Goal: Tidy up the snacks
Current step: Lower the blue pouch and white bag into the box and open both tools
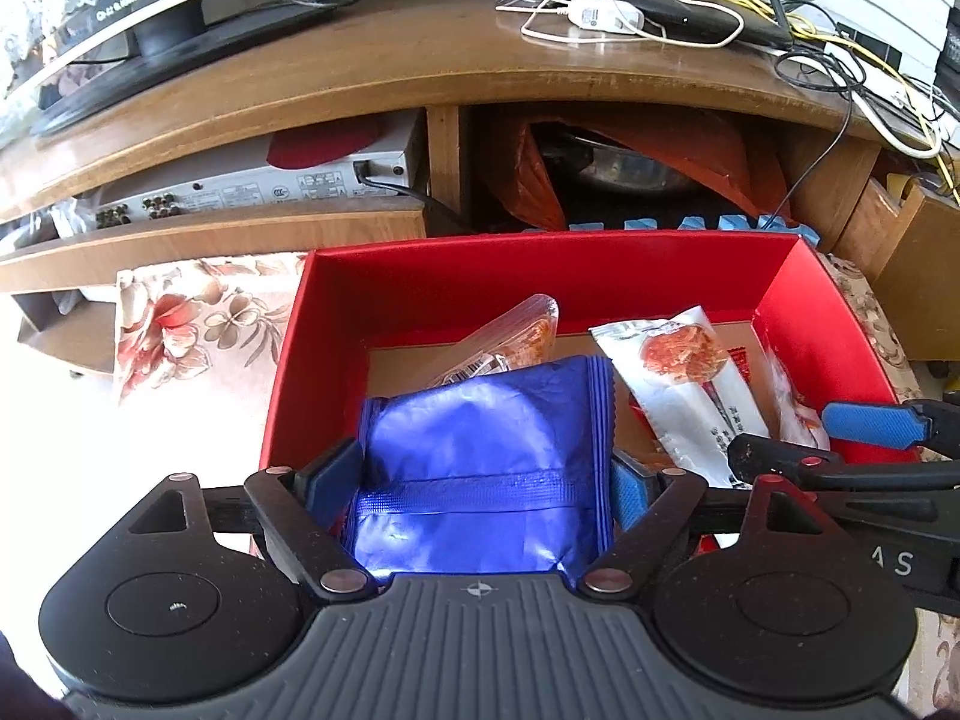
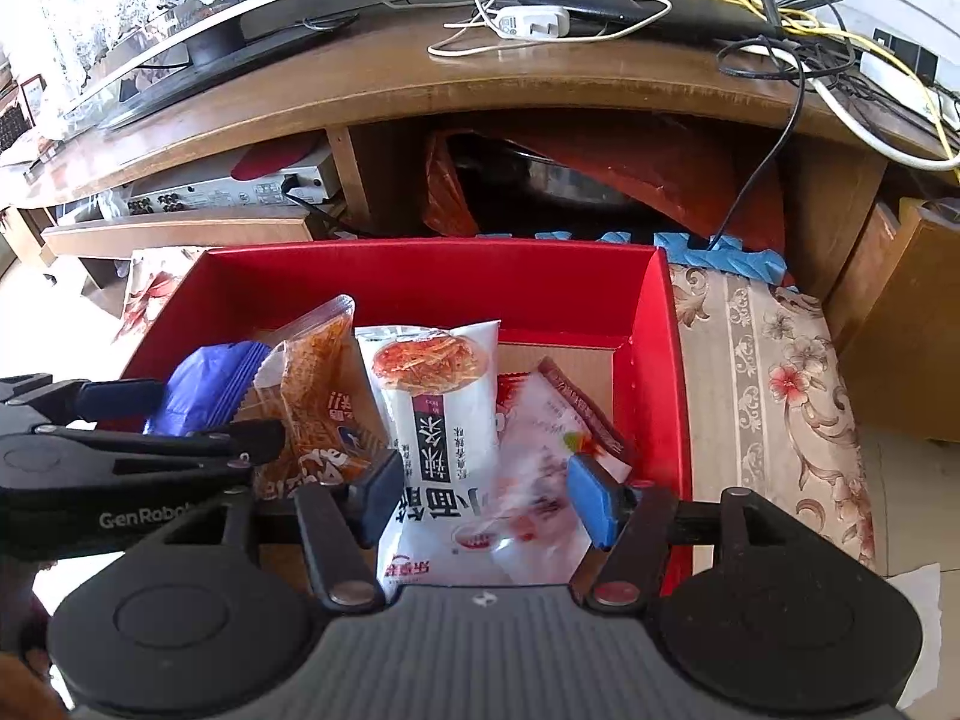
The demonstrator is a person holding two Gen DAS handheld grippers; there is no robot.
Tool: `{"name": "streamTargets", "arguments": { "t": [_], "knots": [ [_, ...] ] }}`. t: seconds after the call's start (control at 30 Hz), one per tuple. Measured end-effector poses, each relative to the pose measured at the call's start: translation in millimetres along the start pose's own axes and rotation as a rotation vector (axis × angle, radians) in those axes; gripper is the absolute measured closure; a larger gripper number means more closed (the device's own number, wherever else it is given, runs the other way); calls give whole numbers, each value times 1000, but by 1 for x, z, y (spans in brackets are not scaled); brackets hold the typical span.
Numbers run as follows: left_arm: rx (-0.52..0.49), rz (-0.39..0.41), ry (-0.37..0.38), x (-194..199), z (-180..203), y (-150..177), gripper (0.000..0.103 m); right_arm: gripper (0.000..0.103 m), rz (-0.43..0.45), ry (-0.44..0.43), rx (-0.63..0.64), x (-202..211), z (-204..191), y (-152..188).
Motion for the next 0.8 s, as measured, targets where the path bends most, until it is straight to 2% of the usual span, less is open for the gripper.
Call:
{"name": "streamTargets", "arguments": {
  "t": [0.5, 0.8],
  "knots": [
    [10, 33, 40, 20, 2, 3, 15, 43, 29, -17, -13, 23, 1, 3],
    [8, 43, 62, 36, 1, 13, 14, 43, 24, -12, -6, 38, 0, 16]
  ]
}}
Point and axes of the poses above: each gripper's, at about its wrist camera, not at the fingertips, and x roughly against the way its jaws point, z to its right, y to its underside, the point moved 4 cm from there along -x, roughly the way its jaws point, and after that the axes turned 1 degree about -z, right-handed, at the moved point
